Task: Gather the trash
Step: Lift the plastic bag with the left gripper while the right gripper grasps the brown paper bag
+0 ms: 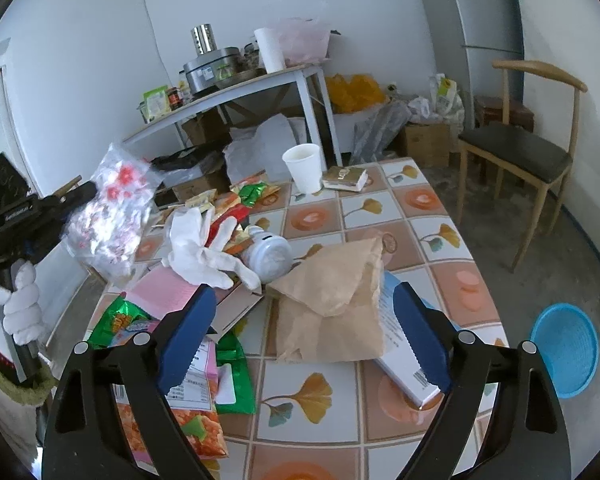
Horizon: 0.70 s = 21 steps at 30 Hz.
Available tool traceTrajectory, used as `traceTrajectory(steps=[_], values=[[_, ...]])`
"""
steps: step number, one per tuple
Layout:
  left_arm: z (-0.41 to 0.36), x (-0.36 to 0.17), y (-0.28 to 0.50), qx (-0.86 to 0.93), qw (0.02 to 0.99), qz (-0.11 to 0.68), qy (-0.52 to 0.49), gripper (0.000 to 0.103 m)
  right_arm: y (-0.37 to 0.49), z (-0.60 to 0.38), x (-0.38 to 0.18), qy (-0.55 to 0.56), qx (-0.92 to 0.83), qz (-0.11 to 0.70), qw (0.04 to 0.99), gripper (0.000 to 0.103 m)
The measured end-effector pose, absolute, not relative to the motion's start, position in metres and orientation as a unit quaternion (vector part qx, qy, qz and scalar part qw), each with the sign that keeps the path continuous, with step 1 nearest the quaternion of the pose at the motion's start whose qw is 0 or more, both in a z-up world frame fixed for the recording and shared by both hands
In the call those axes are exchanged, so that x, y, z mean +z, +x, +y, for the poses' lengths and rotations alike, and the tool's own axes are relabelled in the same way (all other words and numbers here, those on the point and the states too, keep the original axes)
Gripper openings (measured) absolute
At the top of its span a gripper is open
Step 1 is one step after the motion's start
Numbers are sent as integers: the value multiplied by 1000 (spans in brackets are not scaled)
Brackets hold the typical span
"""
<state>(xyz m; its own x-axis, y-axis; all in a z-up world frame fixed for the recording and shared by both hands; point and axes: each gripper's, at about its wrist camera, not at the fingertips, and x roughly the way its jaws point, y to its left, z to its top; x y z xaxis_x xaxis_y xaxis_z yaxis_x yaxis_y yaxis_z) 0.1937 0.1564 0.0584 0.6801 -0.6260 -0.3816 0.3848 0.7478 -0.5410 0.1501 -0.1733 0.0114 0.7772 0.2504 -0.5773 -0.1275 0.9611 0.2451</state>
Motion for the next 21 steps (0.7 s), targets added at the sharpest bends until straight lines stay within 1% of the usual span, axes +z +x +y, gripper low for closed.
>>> traceTrajectory(steps=[3,4,7,10,13,16,18,20,21], values=[[163,54,187,-277,890,284,-225,4,164,-183,10,104,90,339,931,79],[164,51,184,-275,889,285,-229,4,169,-186,8,108,88,349,927,75],[166,48,178,-276,886,285,-240,3,193,-199,-1,140,101,387,906,73],[167,46,173,-277,884,283,-248,3,219,-211,-9,173,115,413,887,73],[166,44,169,-280,881,282,-256,3,247,-218,-19,188,125,437,871,76],[165,42,166,-281,880,280,-261,3,272,-219,-34,197,131,467,852,76],[164,41,166,-281,879,280,-264,3,282,-217,-43,187,123,485,846,70],[164,39,166,-281,877,281,-269,3,285,-213,-45,171,121,492,845,48],[164,39,165,-281,877,281,-270,3,284,-209,-46,166,122,495,844,42]])
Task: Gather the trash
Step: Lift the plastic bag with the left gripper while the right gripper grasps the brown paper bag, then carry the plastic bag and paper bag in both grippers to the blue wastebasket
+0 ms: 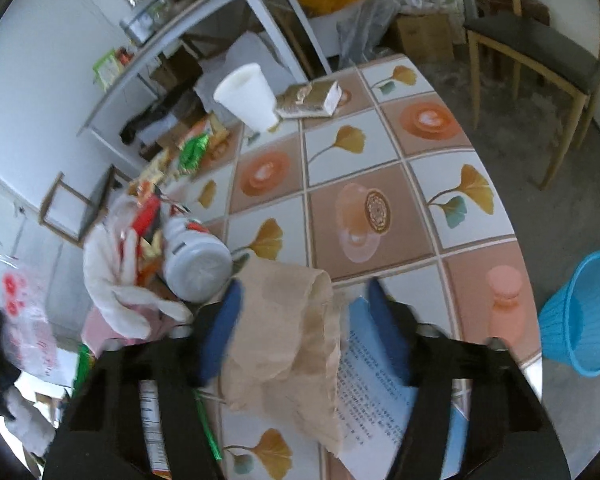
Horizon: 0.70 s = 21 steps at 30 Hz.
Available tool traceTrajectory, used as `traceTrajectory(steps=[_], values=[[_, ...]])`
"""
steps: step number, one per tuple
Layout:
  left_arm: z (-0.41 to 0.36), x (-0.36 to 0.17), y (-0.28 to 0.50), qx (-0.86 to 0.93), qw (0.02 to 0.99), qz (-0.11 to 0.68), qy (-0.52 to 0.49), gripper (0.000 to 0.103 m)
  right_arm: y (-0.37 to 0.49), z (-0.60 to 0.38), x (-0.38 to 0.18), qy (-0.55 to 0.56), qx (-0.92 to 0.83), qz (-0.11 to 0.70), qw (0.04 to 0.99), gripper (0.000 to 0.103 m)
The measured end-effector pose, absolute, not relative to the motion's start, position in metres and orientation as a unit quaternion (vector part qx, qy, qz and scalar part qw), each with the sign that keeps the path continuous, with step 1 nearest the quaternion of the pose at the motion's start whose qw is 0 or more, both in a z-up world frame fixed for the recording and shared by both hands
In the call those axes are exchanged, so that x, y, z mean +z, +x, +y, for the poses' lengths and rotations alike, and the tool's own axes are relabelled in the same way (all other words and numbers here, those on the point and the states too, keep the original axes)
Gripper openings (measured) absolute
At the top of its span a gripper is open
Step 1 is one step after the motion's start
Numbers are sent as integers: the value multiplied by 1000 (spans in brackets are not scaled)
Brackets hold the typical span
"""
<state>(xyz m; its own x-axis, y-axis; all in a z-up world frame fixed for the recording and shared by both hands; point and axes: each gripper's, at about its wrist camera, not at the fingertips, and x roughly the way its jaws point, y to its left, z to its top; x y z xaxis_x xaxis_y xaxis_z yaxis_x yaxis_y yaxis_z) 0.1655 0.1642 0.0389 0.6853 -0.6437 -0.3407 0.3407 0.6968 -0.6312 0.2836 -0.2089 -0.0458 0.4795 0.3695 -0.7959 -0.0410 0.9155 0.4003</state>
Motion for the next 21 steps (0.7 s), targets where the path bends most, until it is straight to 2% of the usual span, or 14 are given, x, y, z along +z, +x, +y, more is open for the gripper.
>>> traceTrajectory(steps=[2,4,5,21], values=[[164,38,165,-281,877,280,-272,3,280,-205,-44,161,127,495,845,19],[164,38,165,-280,877,281,-271,3,274,-200,-38,149,123,488,851,4],[164,37,165,-280,877,280,-273,3,272,-199,-35,145,124,484,854,2],[171,60,145,-255,893,230,-289,3,244,-179,41,169,182,384,889,0]])
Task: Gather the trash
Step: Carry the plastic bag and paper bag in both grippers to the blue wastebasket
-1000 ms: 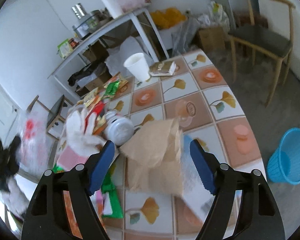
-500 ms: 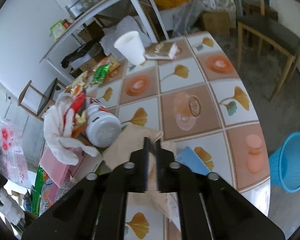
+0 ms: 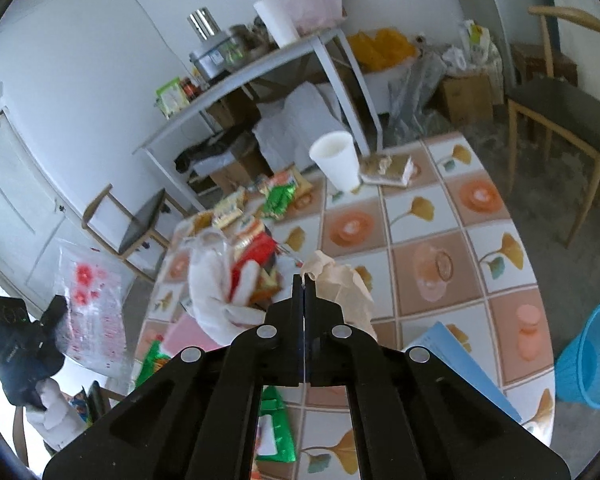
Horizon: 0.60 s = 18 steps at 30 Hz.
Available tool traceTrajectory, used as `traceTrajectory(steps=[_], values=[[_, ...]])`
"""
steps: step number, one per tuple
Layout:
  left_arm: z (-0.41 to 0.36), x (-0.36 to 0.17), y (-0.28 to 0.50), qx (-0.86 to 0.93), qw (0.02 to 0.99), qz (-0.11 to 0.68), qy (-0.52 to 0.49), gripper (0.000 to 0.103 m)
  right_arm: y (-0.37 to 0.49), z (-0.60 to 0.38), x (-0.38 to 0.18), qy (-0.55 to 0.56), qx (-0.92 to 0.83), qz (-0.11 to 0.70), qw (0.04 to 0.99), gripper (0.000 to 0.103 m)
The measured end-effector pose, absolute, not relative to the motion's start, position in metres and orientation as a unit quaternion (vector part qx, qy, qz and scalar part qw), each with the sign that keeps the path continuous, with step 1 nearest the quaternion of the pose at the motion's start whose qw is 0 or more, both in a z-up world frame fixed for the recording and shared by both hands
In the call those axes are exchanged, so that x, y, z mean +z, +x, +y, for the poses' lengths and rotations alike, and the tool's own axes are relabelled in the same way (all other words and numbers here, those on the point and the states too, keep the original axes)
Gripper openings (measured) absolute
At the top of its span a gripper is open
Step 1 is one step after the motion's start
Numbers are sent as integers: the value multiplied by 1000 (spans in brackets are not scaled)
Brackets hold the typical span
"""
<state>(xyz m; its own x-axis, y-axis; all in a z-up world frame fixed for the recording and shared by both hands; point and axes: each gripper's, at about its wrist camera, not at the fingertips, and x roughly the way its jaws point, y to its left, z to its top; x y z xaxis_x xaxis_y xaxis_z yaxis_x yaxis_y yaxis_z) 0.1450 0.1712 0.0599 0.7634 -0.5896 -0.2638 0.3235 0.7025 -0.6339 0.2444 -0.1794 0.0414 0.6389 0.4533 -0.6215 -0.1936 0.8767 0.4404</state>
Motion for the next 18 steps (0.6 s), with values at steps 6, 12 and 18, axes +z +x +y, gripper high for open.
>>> traceTrajectory(steps=[6,12,18], values=[[176,76,133,-255,899,198,-295,3,231,-185,71,165,172,348,907,0],[181,90,121,-257,902,175,-298,3,217,-191,95,162,159,317,921,0],[177,101,110,-261,904,165,-297,3,208,-199,108,158,146,299,930,0]])
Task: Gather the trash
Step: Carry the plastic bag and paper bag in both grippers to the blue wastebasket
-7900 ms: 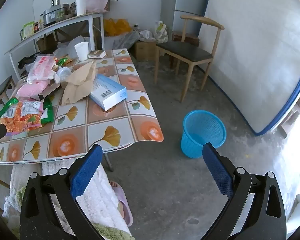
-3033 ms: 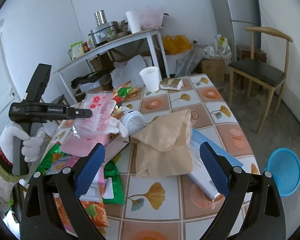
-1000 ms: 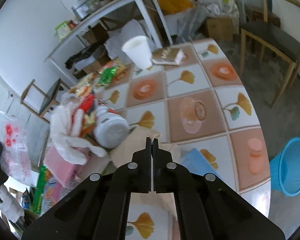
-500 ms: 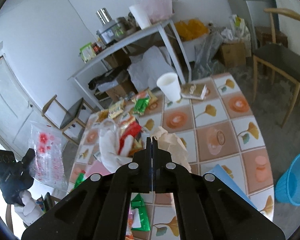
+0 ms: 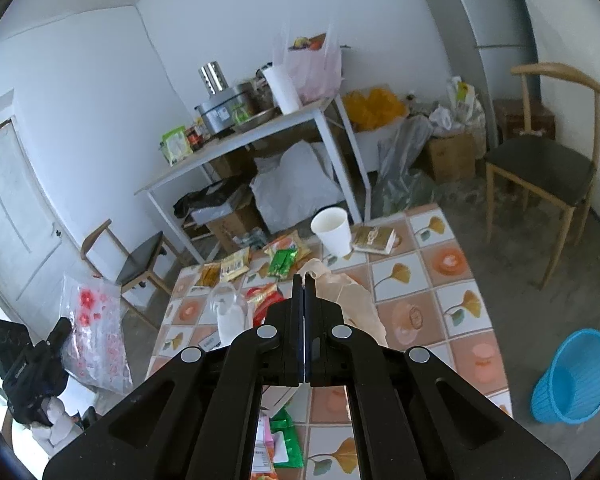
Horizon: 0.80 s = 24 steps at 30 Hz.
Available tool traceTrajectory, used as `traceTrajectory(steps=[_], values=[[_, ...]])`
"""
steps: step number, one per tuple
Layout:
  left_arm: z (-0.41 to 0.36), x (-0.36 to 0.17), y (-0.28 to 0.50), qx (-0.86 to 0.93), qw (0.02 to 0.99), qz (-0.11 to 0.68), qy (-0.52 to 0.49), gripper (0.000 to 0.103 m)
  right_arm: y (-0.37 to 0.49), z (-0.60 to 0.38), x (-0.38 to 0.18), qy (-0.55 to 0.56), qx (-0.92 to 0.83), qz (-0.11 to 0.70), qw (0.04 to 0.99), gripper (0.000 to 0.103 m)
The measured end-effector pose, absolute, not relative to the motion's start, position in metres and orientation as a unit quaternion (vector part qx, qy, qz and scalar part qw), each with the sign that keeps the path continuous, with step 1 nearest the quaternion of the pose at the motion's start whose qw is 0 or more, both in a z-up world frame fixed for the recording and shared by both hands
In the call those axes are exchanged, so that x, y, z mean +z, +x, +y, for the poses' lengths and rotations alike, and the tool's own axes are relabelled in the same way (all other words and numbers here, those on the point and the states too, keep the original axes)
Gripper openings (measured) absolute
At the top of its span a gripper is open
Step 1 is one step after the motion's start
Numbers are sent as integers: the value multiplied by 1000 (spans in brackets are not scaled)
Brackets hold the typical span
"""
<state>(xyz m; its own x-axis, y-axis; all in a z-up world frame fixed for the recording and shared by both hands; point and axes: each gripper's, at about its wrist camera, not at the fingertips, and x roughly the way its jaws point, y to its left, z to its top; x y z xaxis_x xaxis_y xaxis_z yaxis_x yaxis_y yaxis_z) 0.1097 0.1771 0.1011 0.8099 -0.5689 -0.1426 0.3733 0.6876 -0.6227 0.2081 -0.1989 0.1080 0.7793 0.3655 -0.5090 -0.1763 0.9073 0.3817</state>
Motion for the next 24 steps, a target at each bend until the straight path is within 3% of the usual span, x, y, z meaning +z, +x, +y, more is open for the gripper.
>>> traceTrajectory(steps=[24], values=[[52,135,97,-313,880,209,-289,3,145,-294,128,191,65,252,946,0]])
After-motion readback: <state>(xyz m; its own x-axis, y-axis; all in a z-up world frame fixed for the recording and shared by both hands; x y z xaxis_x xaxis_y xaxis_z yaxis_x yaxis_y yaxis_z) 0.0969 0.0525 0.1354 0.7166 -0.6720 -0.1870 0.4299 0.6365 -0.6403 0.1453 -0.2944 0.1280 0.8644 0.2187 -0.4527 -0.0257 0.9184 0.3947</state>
